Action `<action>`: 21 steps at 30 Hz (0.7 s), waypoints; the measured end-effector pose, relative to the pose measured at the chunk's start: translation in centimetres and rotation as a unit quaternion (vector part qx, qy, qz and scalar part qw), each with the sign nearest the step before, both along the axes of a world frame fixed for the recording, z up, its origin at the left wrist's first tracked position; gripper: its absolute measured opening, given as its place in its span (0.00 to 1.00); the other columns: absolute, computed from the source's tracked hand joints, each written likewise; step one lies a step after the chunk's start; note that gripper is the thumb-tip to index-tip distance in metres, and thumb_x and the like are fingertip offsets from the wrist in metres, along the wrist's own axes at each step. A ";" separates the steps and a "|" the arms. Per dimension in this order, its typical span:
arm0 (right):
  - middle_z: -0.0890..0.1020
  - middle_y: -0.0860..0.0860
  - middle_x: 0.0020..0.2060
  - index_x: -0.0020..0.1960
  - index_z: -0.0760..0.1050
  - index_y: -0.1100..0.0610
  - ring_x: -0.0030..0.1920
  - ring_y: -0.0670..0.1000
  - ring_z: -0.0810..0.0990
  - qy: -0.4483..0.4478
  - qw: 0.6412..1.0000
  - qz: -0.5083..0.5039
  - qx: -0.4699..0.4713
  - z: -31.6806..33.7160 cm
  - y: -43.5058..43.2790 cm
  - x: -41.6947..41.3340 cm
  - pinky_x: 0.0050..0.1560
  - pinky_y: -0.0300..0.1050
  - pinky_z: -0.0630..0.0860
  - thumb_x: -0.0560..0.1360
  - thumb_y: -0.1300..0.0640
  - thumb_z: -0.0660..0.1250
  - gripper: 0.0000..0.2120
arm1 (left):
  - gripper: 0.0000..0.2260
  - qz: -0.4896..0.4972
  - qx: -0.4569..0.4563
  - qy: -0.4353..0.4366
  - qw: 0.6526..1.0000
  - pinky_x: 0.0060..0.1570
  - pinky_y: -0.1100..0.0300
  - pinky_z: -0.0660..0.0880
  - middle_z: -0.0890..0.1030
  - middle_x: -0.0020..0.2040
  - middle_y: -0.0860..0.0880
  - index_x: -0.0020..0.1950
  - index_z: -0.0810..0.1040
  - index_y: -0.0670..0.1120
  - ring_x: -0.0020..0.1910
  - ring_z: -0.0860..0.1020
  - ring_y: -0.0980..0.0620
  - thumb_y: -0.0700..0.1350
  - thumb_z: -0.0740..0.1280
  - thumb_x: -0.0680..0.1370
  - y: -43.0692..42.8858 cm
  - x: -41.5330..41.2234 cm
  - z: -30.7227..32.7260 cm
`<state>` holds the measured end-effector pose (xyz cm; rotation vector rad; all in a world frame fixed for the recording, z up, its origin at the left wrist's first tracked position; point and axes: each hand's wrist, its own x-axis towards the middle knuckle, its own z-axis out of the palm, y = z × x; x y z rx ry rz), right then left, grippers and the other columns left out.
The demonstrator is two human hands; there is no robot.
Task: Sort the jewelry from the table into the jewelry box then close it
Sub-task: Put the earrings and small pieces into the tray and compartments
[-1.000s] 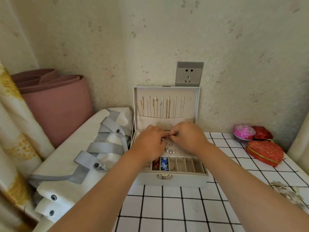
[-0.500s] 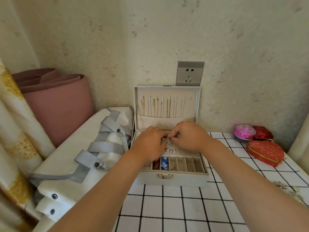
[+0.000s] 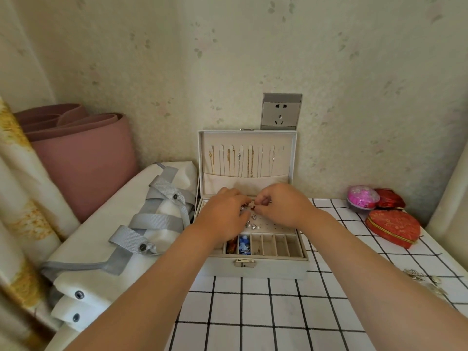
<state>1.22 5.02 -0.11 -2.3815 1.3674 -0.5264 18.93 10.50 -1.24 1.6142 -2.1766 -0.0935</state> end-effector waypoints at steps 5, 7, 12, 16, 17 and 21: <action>0.83 0.43 0.45 0.52 0.84 0.50 0.49 0.43 0.81 -0.087 0.996 -0.014 0.014 1.4 2.0 -2.2 0.55 0.41 0.77 0.76 0.56 0.72 0.06 | 0.16 -0.012 -0.013 0.026 1.000 0.60 0.52 0.71 0.76 0.60 0.51 0.68 0.75 0.50 0.60 0.69 0.51 0.49 0.62 0.81 1.3 -2.1 1.4; 0.83 0.43 0.47 0.54 0.84 0.50 0.50 0.43 0.80 -0.091 0.996 -0.022 0.003 1.8 3.0 -3.7 0.57 0.41 0.76 0.76 0.55 0.72 0.07 | 0.14 -0.023 -0.021 0.029 0.999 0.57 0.53 0.73 0.77 0.57 0.52 0.65 0.77 0.51 0.58 0.71 0.53 0.49 0.63 0.80 2.3 -3.3 1.7; 0.83 0.44 0.47 0.54 0.83 0.49 0.50 0.45 0.80 -0.046 0.997 -0.065 0.005 2.5 6.3 -9.5 0.57 0.44 0.76 0.76 0.53 0.71 0.07 | 0.09 -0.042 -0.012 0.048 0.998 0.45 0.63 0.71 0.77 0.50 0.58 0.58 0.78 0.54 0.46 0.73 0.59 0.51 0.63 0.80 5.6 -6.9 2.7; 0.83 0.43 0.46 0.52 0.83 0.47 0.50 0.43 0.81 -0.025 0.995 -0.094 0.031 2.4 9.5 -15.0 0.55 0.42 0.77 0.76 0.53 0.72 0.05 | 0.08 -0.079 0.003 0.054 0.995 0.47 0.61 0.73 0.76 0.49 0.59 0.57 0.78 0.54 0.45 0.71 0.60 0.51 0.63 0.80 8.3 -10.7 2.7; 0.84 0.42 0.46 0.50 0.83 0.45 0.49 0.42 0.81 -0.019 0.994 -0.105 0.039 2.3 10.2 -16.2 0.54 0.41 0.77 0.76 0.53 0.72 0.05 | 0.08 -0.089 0.006 0.053 0.995 0.48 0.60 0.73 0.76 0.49 0.59 0.57 0.78 0.55 0.45 0.71 0.60 0.51 0.63 0.80 8.9 -11.7 2.5; 0.84 0.42 0.47 0.47 0.81 0.43 0.49 0.40 0.80 -0.016 0.989 -0.118 0.090 1.6 13.0 -20.2 0.51 0.36 0.74 0.76 0.54 0.72 0.06 | 0.08 -0.118 0.036 0.067 0.990 0.49 0.63 0.73 0.76 0.49 0.60 0.57 0.78 0.55 0.47 0.74 0.60 0.51 0.63 0.80 10.8 -15.6 0.5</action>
